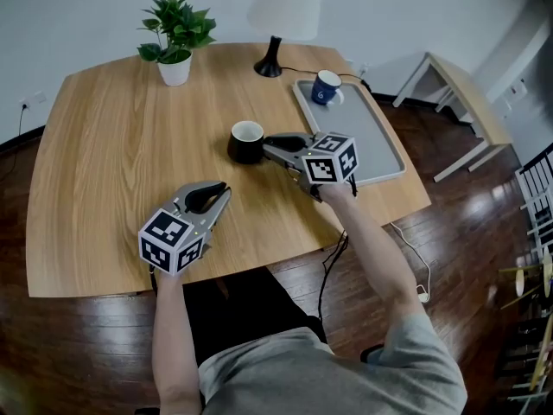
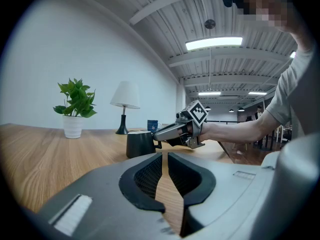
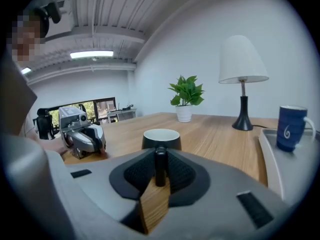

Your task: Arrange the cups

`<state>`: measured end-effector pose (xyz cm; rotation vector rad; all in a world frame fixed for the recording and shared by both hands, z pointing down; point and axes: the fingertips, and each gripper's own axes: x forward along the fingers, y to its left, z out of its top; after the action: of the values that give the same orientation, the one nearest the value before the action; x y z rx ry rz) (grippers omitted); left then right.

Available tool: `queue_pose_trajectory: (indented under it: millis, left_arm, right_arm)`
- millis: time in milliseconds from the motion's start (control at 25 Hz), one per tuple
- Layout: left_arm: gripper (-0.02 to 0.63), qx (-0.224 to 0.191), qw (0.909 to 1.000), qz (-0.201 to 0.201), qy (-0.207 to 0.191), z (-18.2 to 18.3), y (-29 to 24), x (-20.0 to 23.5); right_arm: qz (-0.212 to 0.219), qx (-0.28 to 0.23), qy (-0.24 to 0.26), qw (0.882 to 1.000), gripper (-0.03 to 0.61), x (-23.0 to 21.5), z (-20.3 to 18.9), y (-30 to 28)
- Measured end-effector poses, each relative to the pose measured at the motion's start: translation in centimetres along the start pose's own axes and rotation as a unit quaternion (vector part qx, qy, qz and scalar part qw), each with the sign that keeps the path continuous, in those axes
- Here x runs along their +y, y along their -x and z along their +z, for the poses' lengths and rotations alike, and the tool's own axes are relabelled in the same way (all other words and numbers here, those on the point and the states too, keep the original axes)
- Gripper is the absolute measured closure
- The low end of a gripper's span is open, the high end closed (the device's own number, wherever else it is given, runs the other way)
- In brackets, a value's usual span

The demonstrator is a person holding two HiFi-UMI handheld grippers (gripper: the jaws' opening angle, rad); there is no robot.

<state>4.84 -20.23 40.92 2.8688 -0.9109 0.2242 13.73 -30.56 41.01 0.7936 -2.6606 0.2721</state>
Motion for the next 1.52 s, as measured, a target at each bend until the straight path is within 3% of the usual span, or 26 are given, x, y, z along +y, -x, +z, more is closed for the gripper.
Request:
queue_pose_trajectory:
  millis: [320,560,720,880,1200,1360,1520]
  left_arm:
    - [0.575,0.000,1.0000,0.001,0.000,0.2,0.1,0.0]
    - [0.575,0.001,1.0000,0.001,0.001,0.2,0.1,-0.1]
    - [0.575,0.002,1.0000,0.001,0.000,0.3,0.2,-0.1]
    - [0.577,0.000,1.0000,0.002,0.000,0.2,0.1,-0.2]
    - [0.577,0.001,1.0000,0.009,0.003,0.2,0.0,0.1]
    - [0.577,0.001,0.9999,0.012,0.003,0.4,-0.1,0.1]
    - [0.577,0.001,0.9999,0.013,0.001,0.5,-0.2,0.1]
  right_arm:
    - [-0.031,-0.059,-0.053,0.996,0.492,-3.9,1.6,5.3]
    - [-0.147,-0.094,-0.039,0.984,0.491,-11.7,3.3,14.3]
    - [-0.194,-0.061,-0.032,0.979,0.492,-16.2,0.2,18.4]
    - [-0.192,-0.018,-0.006,0.981,0.492,-17.3,-2.7,19.4]
    - [-0.198,0.023,-0.001,0.980,0.495,-18.8,-5.1,20.2]
    - [-0.247,0.074,-0.001,0.966,0.450,-19.7,-5.8,21.4]
    - [-0.300,0.101,0.018,0.948,0.456,-18.6,-5.1,23.3]
